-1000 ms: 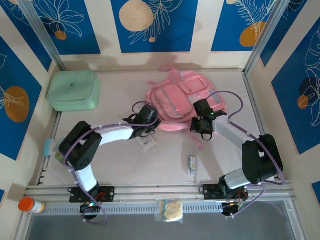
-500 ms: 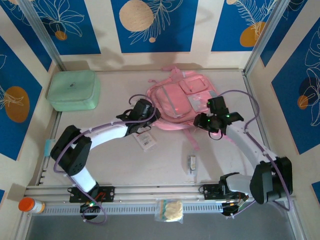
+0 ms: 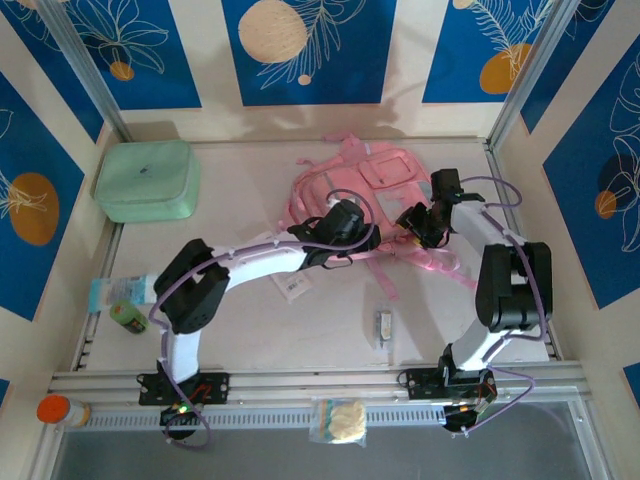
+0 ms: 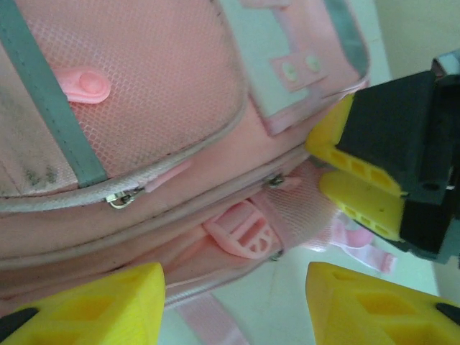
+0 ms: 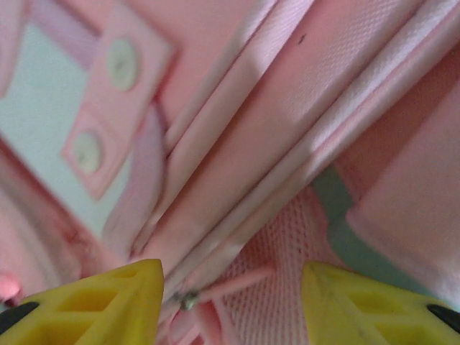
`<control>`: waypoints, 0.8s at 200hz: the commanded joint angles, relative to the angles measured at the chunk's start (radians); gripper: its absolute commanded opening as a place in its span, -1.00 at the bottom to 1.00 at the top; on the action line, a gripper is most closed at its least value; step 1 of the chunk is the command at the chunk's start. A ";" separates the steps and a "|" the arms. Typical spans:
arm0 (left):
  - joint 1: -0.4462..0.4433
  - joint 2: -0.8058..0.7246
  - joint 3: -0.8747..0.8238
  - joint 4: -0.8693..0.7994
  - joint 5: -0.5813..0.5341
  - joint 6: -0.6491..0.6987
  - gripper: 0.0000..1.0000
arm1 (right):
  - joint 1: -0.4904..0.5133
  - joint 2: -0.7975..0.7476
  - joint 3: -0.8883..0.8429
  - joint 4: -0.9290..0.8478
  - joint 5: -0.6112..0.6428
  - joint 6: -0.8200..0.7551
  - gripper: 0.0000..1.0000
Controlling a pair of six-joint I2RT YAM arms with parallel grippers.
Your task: Pack books, pencil case, and school supplies into a backpack
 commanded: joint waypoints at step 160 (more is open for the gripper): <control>0.074 0.078 -0.141 -0.020 -0.019 0.103 -0.47 | -0.033 -0.236 -0.092 0.310 -0.363 0.183 -1.00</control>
